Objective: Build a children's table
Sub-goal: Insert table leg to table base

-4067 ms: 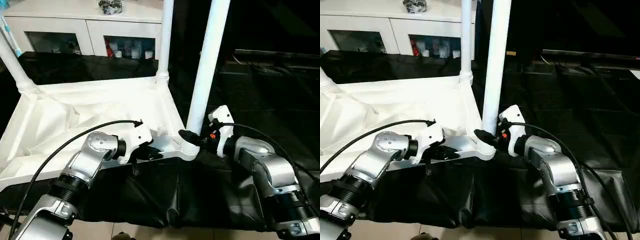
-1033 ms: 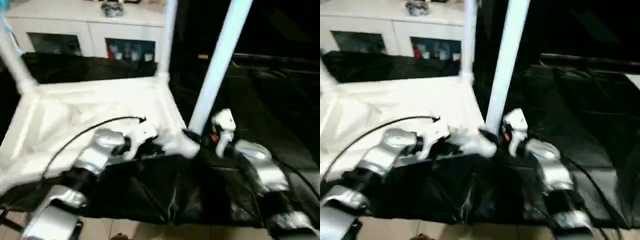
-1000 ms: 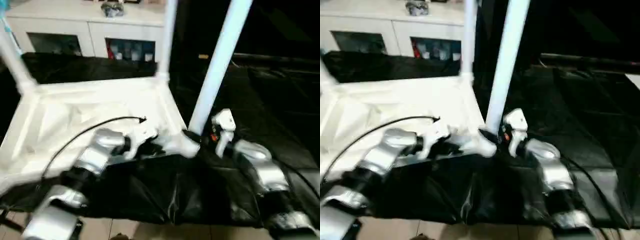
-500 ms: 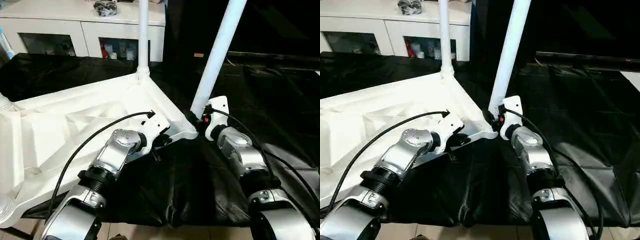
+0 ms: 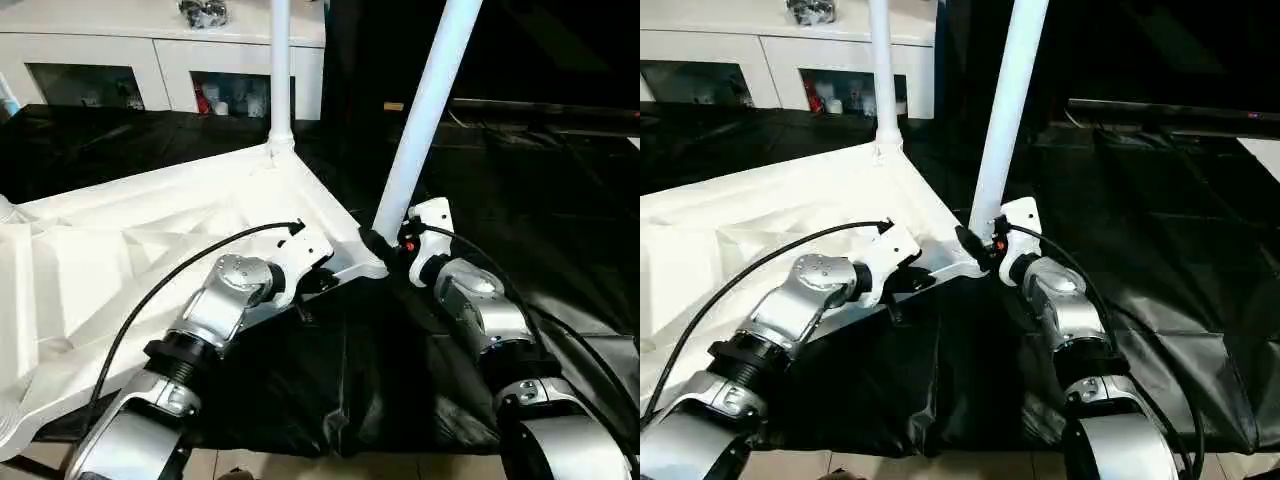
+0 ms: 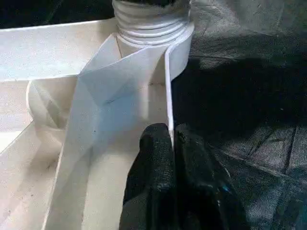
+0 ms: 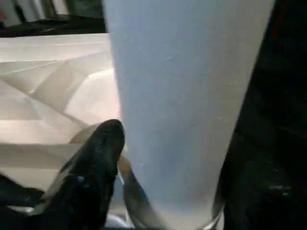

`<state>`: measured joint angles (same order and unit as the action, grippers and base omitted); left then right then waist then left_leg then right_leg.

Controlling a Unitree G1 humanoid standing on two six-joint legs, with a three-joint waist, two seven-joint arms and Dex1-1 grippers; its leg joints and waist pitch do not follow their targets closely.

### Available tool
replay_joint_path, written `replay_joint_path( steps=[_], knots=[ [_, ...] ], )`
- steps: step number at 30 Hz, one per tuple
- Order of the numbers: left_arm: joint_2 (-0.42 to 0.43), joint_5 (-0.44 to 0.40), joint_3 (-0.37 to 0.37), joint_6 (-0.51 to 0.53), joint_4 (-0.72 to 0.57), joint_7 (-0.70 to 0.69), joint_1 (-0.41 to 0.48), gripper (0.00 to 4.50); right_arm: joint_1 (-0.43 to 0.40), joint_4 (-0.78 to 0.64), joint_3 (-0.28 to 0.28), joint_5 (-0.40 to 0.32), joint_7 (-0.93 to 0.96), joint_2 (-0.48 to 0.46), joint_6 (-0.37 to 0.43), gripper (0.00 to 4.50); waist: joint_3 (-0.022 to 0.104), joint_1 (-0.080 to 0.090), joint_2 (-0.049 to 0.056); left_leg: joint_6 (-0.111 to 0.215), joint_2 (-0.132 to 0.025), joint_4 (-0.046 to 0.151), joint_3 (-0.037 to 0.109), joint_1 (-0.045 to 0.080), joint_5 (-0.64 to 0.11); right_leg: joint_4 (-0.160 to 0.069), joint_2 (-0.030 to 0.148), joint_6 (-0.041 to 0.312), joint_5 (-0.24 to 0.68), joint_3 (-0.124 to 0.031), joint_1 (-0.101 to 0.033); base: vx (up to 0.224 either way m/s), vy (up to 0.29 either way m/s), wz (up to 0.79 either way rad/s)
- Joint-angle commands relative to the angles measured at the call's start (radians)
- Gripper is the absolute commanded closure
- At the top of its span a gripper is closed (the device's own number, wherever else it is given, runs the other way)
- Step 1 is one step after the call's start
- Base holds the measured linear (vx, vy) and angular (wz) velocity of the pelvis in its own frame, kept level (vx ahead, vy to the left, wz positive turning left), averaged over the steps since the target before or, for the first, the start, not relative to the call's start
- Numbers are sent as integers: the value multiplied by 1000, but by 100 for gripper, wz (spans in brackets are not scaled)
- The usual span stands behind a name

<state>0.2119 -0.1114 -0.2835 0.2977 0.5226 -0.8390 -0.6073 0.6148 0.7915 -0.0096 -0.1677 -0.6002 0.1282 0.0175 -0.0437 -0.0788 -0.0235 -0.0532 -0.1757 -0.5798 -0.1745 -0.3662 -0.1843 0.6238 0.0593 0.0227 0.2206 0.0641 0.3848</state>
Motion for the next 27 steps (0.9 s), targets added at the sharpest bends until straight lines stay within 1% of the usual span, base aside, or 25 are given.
replay_joint_path(
  steps=[1, 2, 3, 4, 5, 6, 7, 8, 9, 10, 11, 12, 13, 14, 15, 16, 17, 18, 19, 20, 22, 25, 26, 27],
  knots=[
    [-9, 44, -20, -61, -65, -53, -6, 450, -38, 8, 78, 1, -91, -23, 32, 133, 49, -6, -2, 50, -65, 71, 22, 5, -163, -83, 104, 217, 113, -59, -44, 0, 0, 0],
    [0, 52, -22, -65, -72, -76, 0, 450, -48, -14, 84, -6, -126, -11, 31, 133, 49, -7, -1, 59, -65, 69, 20, 7, -149, -82, 101, 224, 83, -58, -43, 0, 0, 0],
    [9, 61, -23, -67, -80, -100, 5, 450, -54, -28, 86, -5, -147, -2, 28, 133, 50, -8, 0, 63, -65, 68, 19, 7, -145, -81, 102, 227, 72, -59, -44, 0, 0, 0],
    [14, 67, -23, -68, -86, -116, 8, 450, -58, -35, 87, -4, -159, 4, 27, 133, 50, -9, -1, 67, -65, 69, 20, 5, -137, -78, 102, 231, 56, -58, -46, 0, 0, 0],
    [14, 67, -23, -68, -86, -116, 8, 450, -58, -35, 87, -4, -159, 4, 27, 133, 50, -9, 0, 68, -65, 68, 19, 7, -136, -78, 101, 234, 53, -58, -44, 0, 0, 0],
    [31, 75, -30, -82, -97, -157, 16, 450, -71, -58, 94, -3, -202, 23, 27, 133, 51, -11, 5, 67, -66, 69, 20, 9, -139, -78, 101, 239, 52, -57, -43, 0, 0, 0],
    [38, 76, -33, -88, -99, -173, 18, 450, -77, -67, 95, -3, -224, 30, 27, 133, 50, -11, 4, 67, -67, 69, 20, 9, -138, -78, 100, 239, 49, -57, -44, 0, 0, 0],
    [44, 79, -35, -95, -100, -187, 20, 450, -82, -77, 98, -6, -242, 38, 29, 133, 52, -13, 3, 69, -68, 68, 20, 9, -127, -74, 100, 241, 23, -57, -46, 0, 0, 0],
    [51, 82, -38, -106, -102, -206, 23, 450, -89, -89, 101, -9, -268, 48, 33, 133, 53, -15, 4, 74, -68, 66, 18, 12, -122, -73, 99, 247, 2, -57, -45, 0, 0, 0],
    [63, 90, -39, -115, -105, -236, 27, 450, -103, -116, 108, -18, -323, 68, 44, 133, 53, -15, 5, 80, -67, 66, 18, 9, -115, -71, 99, 252, -16, -56, -47, 0, 0, 0],
    [66, 92, -39, -116, -106, -243, 28, 450, -106, -123, 110, -20, -336, 72, 47, 133, 53, -16, 5, 82, -67, 66, 18, 10, -115, -71, 99, 252, -20, -56, -48, 0, 0, 0],
    [70, 94, -40, -122, -106, -255, 28, 450, -111, -133, 115, -23, -357, 80, 53, 133, 52, -17, 8, 86, -69, 67, 18, 11, -121, -71, 99, 253, -20, -56, -46, 0, 0, 0],
    [81, 97, -44, -132, -105, -280, 29, 450, -122, -156, 131, -21, -393, 101, 62, 133, 52, -17, 8, 86, -68, 66, 18, 10, -123, -71, 99, 253, -18, -55, -47, 0, 0, 0],
    [82, 98, -44, -133, -105, -282, 29, 450, -123, -158, 132, -21, -397, 103, 63, 133, 53, -22, 6, 84, -69, 66, 18, 11, -119, -70, 99, 251, -21, -55, -49, 0, 0, 0],
    [88, 99, -46, -140, -104, -296, 30, 450, -129, -169, 140, -19, -415, 115, 68, 133, 53, -22, 6, 84, -69, 66, 18, 11, -119, -70, 99, 251, -21, -55, -49, 0, 0, 0],
    [110, 107, -54, -154, -101, -349, 30, 450, -148, -200, 168, -13, -481, 155, 75, 133, 52, -25, 8, 81, -69, 66, 18, 10, -125, -72, 100, 250, -6, -54, -50, 0, 0, 0],
    [116, 111, -56, -160, -99, -367, 30, 450, -155, -211, 176, -10, -504, 169, 76, 133, 52, -28, 8, 80, -69, 65, 17, 11, -128, -73, 98, 247, -2, -53, -51, 0, 0, 0],
    [122, 117, -57, -165, -98, -390, 29, 450, -162, -221, 185, -6, -526, 183, 74, 133, 53, -32, 11, 82, -69, 63, 16, 11, -123, -70, 99, 248, -11, -54, -49, 0, 0, 0],
    [124, 122, -58, -168, -98, -402, 29, 450, -166, -227, 189, -4, -537, 189, 73, 133, 54, -35, 12, 82, -70, 64, 16, 12, -120, -70, 98, 248, -18, -53, -49, 0, 0, 0],
    [128, 123, -60, -172, -98, -416, 28, 450, -171, -235, 194, -3, -551, 197, 73, 133, 55, -37, 10, 83, -71, 62, 15, 12, -115, -67, 97, 253, -35, -53, -47, 0, 0, 0],
    [137, 125, -66, -174, -98, -446, 27, 450, -185, -258, 206, -3, -587, 215, 78, 133, 54, -39, 12, 81, -70, 63, 17, 10, -122, -67, 99, 255, -29, -52, -49, 0, 0, 0],
    [143, 127, -71, -174, -98, -471, 26, 450, -200, -288, 216, -3, -617, 232, 88, 133, 54, -43, 14, 77, -71, 63, 17, 11, -127, -68, 99, 253, -21, -52, -50, 0, 0, 0],
    [145, 127, -73, -176, -97, -476, 25, 450, -202, -294, 217, -3, -619, 234, 91, 158, 55, -44, 13, 77, -71, 63, 17, 12, -126, -67, 98, 256, -28, -52, -49, 0, 0, 0],
    [145, 127, -74, -177, -96, -478, 25, 450, -204, -297, 217, -3, -618, 235, 93, 158, 55, -44, 13, 75, -71, 62, 18, 11, -124, -67, 98, 258, -32, -52, -49, 0, 0, 0]
  ],
)
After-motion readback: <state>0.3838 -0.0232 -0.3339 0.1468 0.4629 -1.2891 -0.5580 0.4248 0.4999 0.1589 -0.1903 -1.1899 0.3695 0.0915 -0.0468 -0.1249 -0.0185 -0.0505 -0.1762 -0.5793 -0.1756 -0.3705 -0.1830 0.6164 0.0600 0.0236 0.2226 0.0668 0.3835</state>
